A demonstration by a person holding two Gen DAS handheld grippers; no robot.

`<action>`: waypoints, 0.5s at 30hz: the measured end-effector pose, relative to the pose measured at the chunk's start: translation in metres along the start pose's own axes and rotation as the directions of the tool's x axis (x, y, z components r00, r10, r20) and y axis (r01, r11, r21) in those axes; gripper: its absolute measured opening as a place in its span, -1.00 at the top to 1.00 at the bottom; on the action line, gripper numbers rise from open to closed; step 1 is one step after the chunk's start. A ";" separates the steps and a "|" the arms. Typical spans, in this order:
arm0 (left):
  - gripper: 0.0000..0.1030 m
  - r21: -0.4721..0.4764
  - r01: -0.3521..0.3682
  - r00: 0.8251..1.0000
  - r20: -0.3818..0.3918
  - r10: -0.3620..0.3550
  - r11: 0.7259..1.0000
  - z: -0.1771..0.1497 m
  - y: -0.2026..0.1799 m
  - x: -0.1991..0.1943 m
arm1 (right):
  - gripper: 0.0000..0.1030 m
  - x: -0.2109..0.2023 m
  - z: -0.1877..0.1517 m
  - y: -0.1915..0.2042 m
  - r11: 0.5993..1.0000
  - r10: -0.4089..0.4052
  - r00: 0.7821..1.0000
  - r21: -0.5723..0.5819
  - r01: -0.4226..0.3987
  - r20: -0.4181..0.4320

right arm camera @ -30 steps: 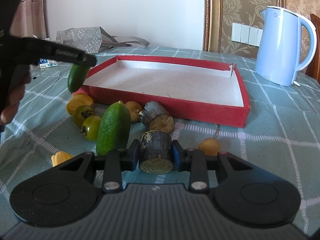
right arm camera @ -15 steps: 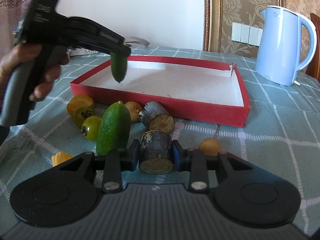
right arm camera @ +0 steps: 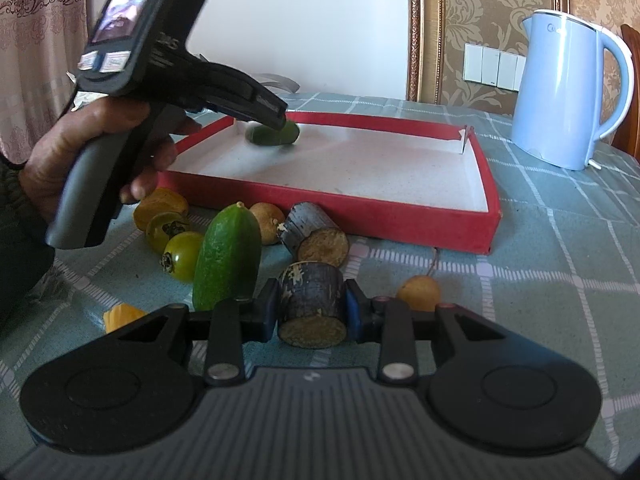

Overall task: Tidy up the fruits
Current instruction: 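Lift the cucumber with the left tool and release it inside the red tray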

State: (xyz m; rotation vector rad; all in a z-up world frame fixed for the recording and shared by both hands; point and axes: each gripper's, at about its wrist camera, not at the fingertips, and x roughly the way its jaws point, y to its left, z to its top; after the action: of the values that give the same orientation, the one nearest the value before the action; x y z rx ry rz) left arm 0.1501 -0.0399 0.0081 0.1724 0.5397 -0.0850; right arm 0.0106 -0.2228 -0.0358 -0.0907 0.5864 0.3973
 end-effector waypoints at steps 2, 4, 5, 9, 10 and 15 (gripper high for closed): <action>0.38 -0.006 -0.006 1.000 0.008 0.006 1.000 -0.001 0.001 -0.002 | 0.37 0.000 0.000 0.001 1.000 0.000 1.000 0.000 0.000 0.000; 0.38 0.001 -0.009 1.000 0.015 0.009 1.000 -0.002 0.001 -0.006 | 0.37 0.000 0.000 0.001 1.000 -0.001 1.000 -0.002 0.001 0.000; 0.38 -0.007 -0.010 1.000 0.023 0.010 1.000 -0.002 0.002 -0.009 | 0.37 0.001 0.000 0.000 1.000 -0.001 1.000 -0.001 0.001 0.000; 0.34 -0.050 0.006 1.000 0.030 -0.004 0.999 -0.003 0.010 -0.023 | 0.37 0.001 0.000 0.001 1.000 -0.002 1.000 -0.004 0.002 0.000; 0.14 -0.056 0.009 1.000 0.030 -0.008 0.998 -0.004 0.012 -0.026 | 0.37 0.001 0.000 0.000 1.000 -0.003 1.000 -0.004 0.003 -0.001; -0.14 -0.060 -0.018 0.997 0.078 0.023 0.998 -0.017 0.016 -0.053 | 0.37 0.001 0.000 0.000 1.000 -0.004 1.000 -0.006 0.004 -0.001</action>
State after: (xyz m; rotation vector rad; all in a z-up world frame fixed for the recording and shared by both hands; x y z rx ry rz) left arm 0.0985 -0.0194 0.0237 0.1165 0.4615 -0.0559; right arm 0.0114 -0.2225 -0.0362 -0.0977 0.5858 0.3953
